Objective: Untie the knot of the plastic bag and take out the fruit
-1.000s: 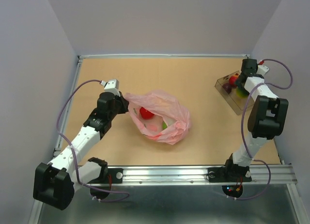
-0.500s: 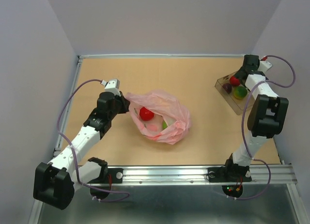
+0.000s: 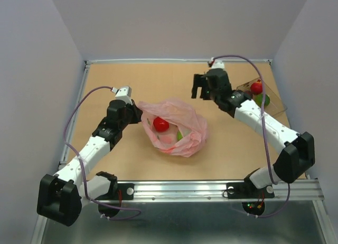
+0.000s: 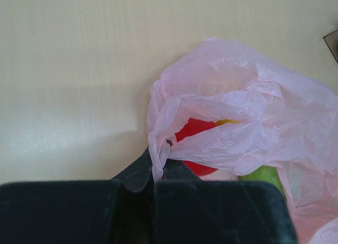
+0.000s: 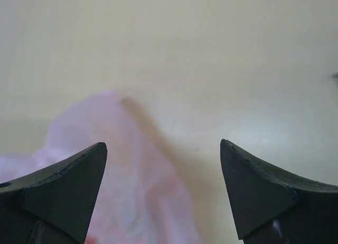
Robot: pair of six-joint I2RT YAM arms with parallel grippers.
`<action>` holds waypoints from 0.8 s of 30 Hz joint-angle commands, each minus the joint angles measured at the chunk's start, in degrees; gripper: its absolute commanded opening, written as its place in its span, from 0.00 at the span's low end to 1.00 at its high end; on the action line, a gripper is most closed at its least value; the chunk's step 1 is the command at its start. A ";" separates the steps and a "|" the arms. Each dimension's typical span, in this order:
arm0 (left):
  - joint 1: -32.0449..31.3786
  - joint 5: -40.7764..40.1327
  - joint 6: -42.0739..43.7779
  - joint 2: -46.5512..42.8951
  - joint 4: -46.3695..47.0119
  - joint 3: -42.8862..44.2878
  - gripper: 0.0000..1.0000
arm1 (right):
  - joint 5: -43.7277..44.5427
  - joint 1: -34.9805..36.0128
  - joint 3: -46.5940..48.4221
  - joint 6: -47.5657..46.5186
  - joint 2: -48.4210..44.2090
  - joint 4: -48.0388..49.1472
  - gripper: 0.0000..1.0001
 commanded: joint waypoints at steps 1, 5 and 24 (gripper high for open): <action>0.10 0.33 0.89 0.52 2.52 -0.17 0.00 | -6.20 11.16 -2.34 -3.55 -2.99 0.38 0.91; 0.10 -0.02 0.89 0.87 2.34 -0.08 0.00 | -5.61 23.71 -1.82 -1.09 -1.85 0.47 0.91; 0.10 0.86 0.54 1.40 2.26 -0.17 0.00 | 5.56 31.04 -4.80 28.88 12.56 11.28 0.90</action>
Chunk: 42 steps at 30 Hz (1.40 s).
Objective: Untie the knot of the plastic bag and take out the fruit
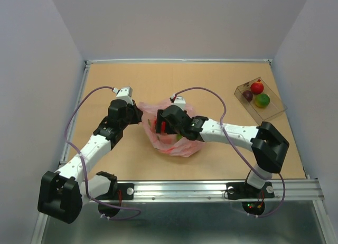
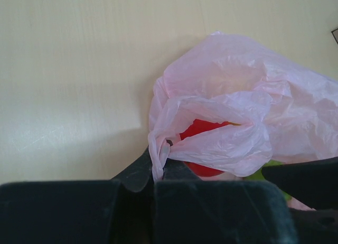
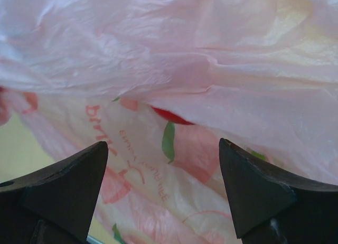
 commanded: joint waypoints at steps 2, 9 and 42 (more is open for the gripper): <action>0.10 1.10 0.45 -0.29 2.19 -0.17 0.00 | 7.17 -0.76 2.17 8.70 3.31 4.07 0.90; 0.01 1.89 0.36 -0.46 2.37 -0.17 0.00 | 10.24 -2.95 2.78 14.77 7.52 4.33 0.95; -0.16 2.16 0.36 0.33 2.72 -0.08 0.00 | -3.98 -5.42 -2.13 -2.35 -0.62 9.08 0.20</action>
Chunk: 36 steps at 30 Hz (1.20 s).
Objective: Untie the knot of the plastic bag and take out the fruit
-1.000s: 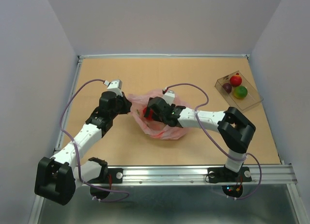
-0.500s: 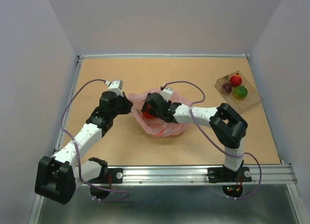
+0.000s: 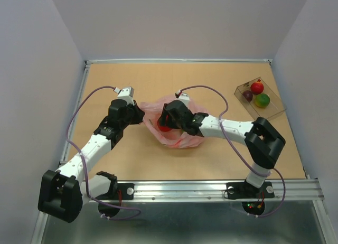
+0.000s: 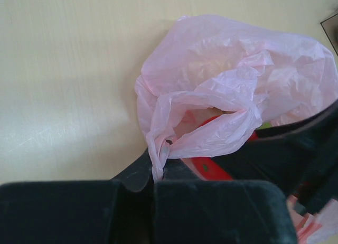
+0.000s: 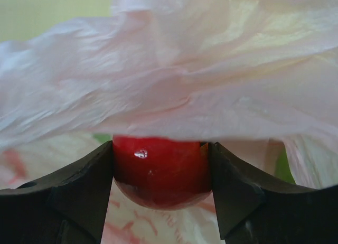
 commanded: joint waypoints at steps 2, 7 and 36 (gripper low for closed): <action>-0.14 -1.01 0.41 -0.11 2.10 0.09 0.00 | -7.56 -0.32 -2.29 -11.62 -10.02 1.06 0.18; -0.05 -1.98 0.67 0.16 1.67 0.27 0.00 | -13.81 -0.33 0.16 -18.74 -16.95 -3.07 0.15; -0.05 -2.77 1.02 -0.81 0.87 0.44 0.00 | 23.90 -52.17 9.84 -30.09 -7.39 -13.27 0.17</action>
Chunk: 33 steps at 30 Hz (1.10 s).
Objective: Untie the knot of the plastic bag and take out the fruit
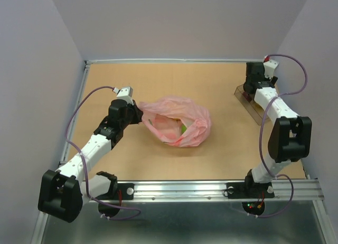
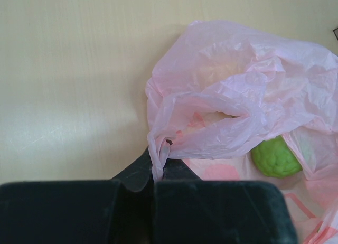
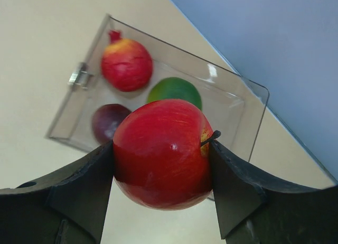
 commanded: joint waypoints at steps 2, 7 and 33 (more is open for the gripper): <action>-0.05 0.14 0.89 -0.90 0.87 0.36 0.00 | -1.09 -5.30 3.08 1.69 3.73 0.04 0.18; -0.05 0.22 0.98 -0.98 0.87 0.53 0.00 | -4.96 -6.01 2.30 2.57 7.51 0.13 0.18; -0.05 0.57 1.07 -0.99 0.87 0.53 0.00 | -9.88 -7.59 0.89 2.31 6.11 0.04 1.00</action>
